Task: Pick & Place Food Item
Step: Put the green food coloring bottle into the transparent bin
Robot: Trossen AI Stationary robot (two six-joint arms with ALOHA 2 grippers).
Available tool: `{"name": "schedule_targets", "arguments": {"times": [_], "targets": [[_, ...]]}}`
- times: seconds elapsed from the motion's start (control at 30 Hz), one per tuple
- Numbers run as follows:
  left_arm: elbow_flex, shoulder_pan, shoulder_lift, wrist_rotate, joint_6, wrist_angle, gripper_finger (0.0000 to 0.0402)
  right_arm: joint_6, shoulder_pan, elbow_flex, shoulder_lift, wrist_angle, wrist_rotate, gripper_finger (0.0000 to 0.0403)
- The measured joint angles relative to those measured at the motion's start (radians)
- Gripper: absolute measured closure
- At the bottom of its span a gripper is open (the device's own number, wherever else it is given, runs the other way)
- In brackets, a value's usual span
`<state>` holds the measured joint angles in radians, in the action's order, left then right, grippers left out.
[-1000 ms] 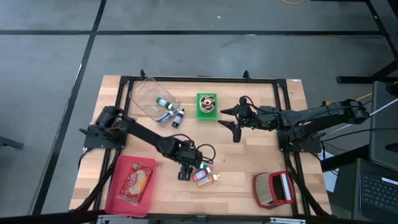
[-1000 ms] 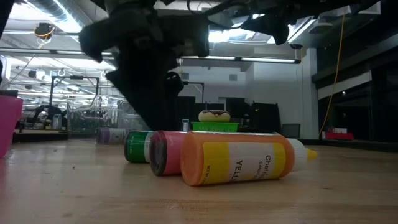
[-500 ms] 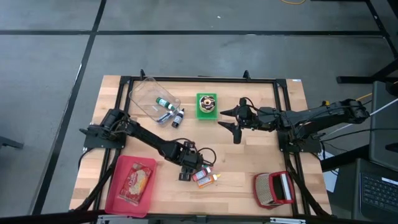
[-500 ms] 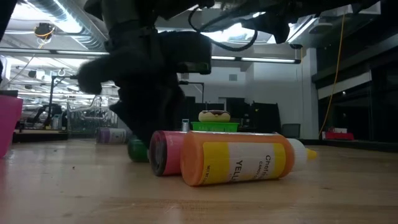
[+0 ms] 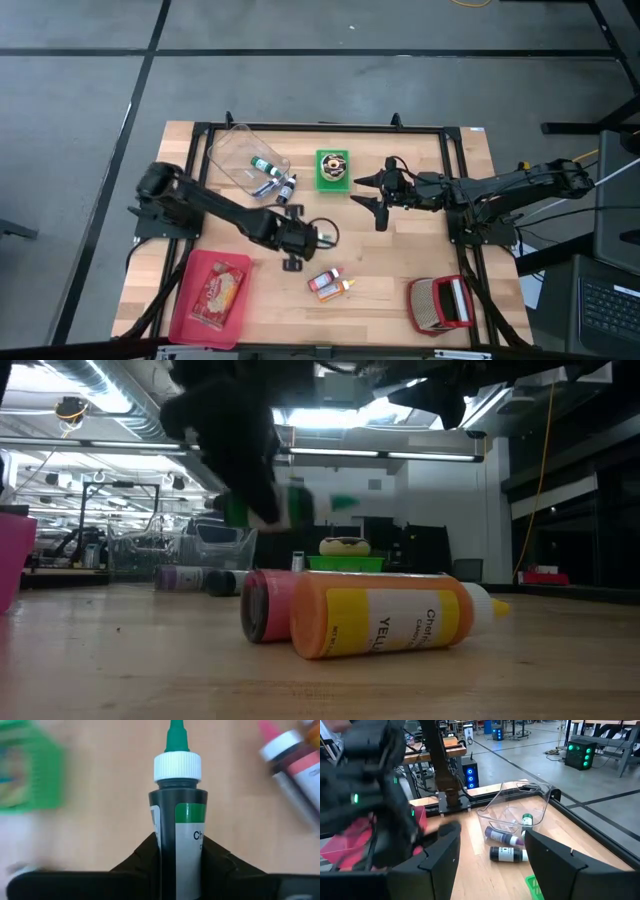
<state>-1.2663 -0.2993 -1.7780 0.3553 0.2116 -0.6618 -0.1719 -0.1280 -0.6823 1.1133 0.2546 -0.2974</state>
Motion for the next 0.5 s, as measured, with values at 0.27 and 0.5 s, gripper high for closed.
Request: {"name": "schedule_targets", "arguments": {"times": [0.27, 0.5], "targets": [[0.000, 0.039, 0.272, 0.219, 0.040, -0.272, 0.0314, -0.001, 0.000, 0.000, 0.000, 0.005, 0.000, 0.0176], [0.000, 0.175, 0.542, 0.332, 0.017, -0.376, 0.0314, -0.002, 0.000, 0.000, 0.000, 0.007, 0.002, 0.0176]]}}
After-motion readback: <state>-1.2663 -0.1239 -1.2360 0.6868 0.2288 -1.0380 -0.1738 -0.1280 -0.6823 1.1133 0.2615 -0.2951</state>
